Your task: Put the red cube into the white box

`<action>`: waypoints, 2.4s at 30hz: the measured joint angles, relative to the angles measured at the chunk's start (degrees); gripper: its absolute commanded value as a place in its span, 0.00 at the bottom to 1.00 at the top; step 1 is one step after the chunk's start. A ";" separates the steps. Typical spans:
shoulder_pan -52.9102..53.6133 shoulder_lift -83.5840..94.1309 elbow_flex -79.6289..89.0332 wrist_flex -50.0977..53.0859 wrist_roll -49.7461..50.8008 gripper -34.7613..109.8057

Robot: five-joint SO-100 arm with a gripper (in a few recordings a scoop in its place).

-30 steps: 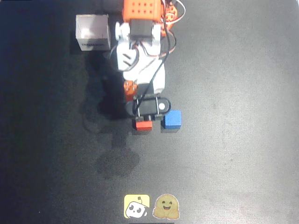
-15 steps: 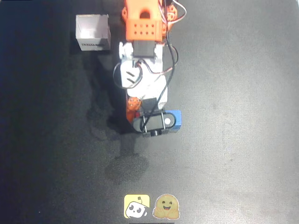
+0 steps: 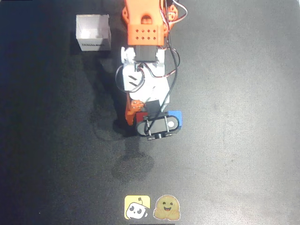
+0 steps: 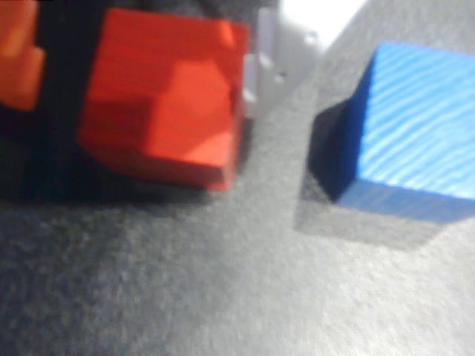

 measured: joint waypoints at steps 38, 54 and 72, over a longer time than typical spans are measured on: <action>-1.14 -3.60 6.77 -13.18 0.18 0.24; 6.42 10.55 -4.13 15.64 8.53 0.24; 48.87 25.93 -9.32 43.07 5.45 0.24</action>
